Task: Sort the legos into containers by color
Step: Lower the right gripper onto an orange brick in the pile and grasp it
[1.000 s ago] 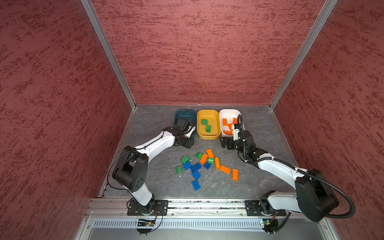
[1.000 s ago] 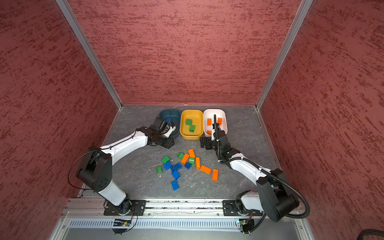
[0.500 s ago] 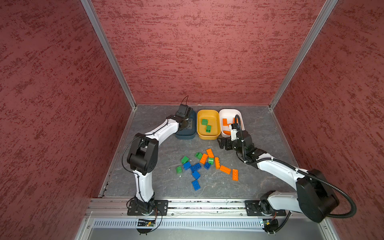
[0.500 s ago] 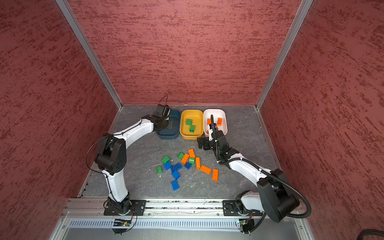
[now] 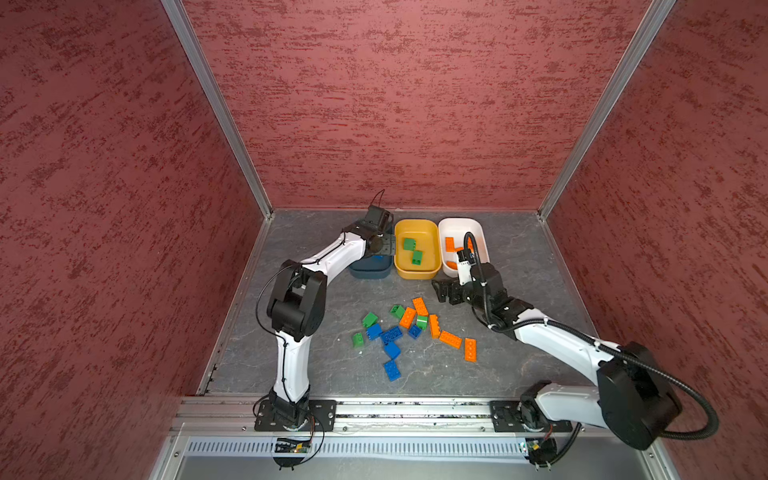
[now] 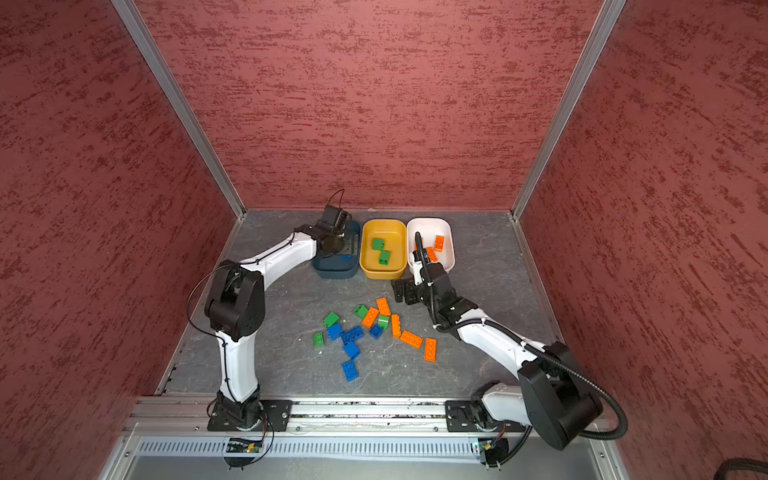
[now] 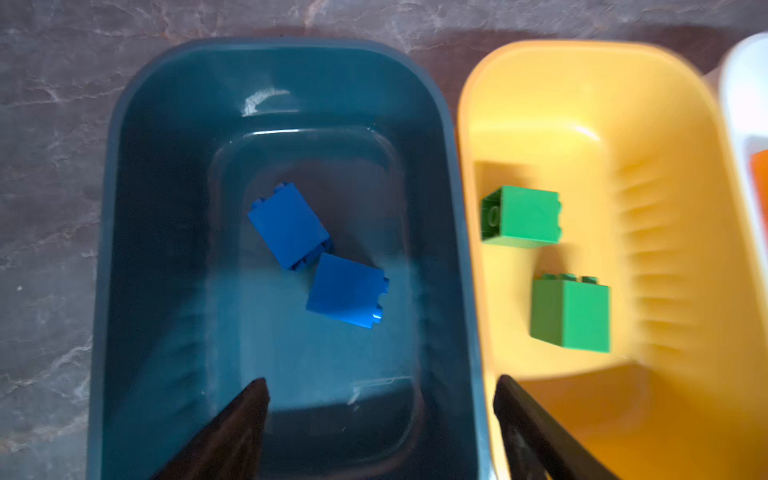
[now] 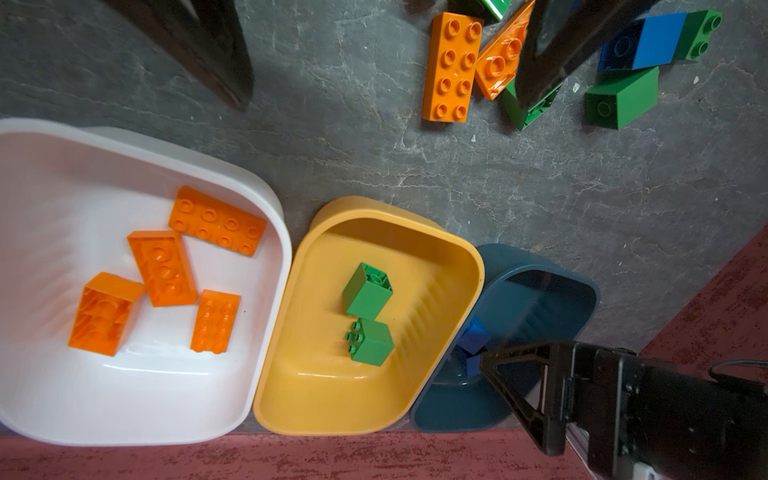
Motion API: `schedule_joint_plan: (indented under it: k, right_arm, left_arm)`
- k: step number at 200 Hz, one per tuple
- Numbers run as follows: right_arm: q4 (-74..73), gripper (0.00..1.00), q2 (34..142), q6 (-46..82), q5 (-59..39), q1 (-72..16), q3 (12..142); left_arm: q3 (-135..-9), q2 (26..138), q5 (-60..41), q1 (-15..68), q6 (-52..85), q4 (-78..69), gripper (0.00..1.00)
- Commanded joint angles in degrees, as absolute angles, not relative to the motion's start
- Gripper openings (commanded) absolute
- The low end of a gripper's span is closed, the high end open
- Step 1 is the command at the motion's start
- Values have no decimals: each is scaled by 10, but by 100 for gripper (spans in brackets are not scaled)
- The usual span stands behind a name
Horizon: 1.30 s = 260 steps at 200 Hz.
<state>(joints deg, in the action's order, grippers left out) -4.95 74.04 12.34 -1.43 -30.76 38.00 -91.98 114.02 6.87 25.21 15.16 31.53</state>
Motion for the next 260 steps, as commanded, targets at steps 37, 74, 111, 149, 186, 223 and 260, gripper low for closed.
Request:
schedule_joint_plan:
  k: [37,74,111,149,186,223,260]
  right_arm:
    - [-9,99,783,73,-37,-344,408]
    - [62,99,797,90,-46,-372,423]
    - [131,99,797,128,-34,-402,426]
    - [217,99,829,132,-18,-441,459]
    - [272,86,868,126,-4,-463,492]
    - [290,74,882,174,52,-463,507]
    - [275,62,875,179,54,-463,490]
  left_arm:
    - [-812,1017,46,270,157,203,99]
    - [-743,957,56,277,159,143,99]
    - [-676,903,79,277,167,79,100]
    - [-638,876,98,277,172,37,99]
    - [-622,867,113,277,173,24,99]
    - [-617,868,118,276,171,25,99]
    - [-618,870,121,276,169,29,100]
